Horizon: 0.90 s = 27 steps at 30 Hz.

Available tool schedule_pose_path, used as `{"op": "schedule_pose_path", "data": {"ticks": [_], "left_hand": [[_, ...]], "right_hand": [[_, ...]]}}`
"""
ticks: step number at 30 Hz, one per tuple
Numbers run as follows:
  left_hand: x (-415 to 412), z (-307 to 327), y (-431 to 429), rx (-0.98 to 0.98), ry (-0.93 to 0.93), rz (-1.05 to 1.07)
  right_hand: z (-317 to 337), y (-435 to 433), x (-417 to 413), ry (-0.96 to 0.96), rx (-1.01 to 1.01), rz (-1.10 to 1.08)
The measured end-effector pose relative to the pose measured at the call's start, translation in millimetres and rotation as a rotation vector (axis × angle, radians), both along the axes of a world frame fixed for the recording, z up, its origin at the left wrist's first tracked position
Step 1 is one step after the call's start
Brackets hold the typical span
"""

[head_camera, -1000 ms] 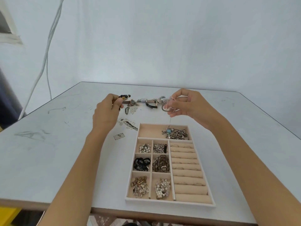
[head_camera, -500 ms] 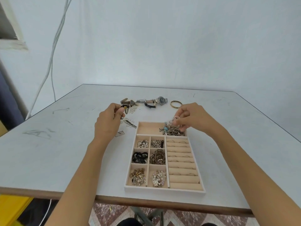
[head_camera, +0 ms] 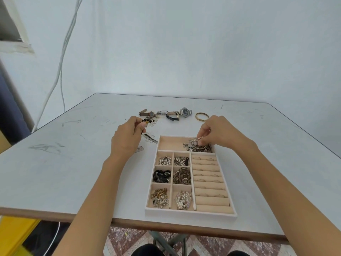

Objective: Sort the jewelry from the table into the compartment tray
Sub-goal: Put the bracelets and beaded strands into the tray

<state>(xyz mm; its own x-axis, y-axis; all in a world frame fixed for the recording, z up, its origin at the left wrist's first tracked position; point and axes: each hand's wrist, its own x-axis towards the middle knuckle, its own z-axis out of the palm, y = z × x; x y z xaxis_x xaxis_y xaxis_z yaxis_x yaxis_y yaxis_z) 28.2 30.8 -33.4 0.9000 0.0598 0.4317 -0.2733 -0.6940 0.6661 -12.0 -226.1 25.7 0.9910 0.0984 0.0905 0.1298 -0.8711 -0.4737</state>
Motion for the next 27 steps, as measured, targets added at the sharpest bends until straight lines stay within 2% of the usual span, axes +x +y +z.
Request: {"op": "schedule_pose_path", "data": {"ticks": [7, 13, 27], "left_hand": [[0, 0, 0, 0.006, -0.008, -0.009], [0, 0, 0, 0.018, 0.0, -0.016], [-1, 0, 0, 0.025, -0.003, -0.044]], "right_hand": [[-3, -1, -1, -0.078, 0.008, -0.025], [-13, 7, -5, -0.006, 0.013, 0.035], [-20, -3, -6, -0.072, 0.132, 0.016]]}}
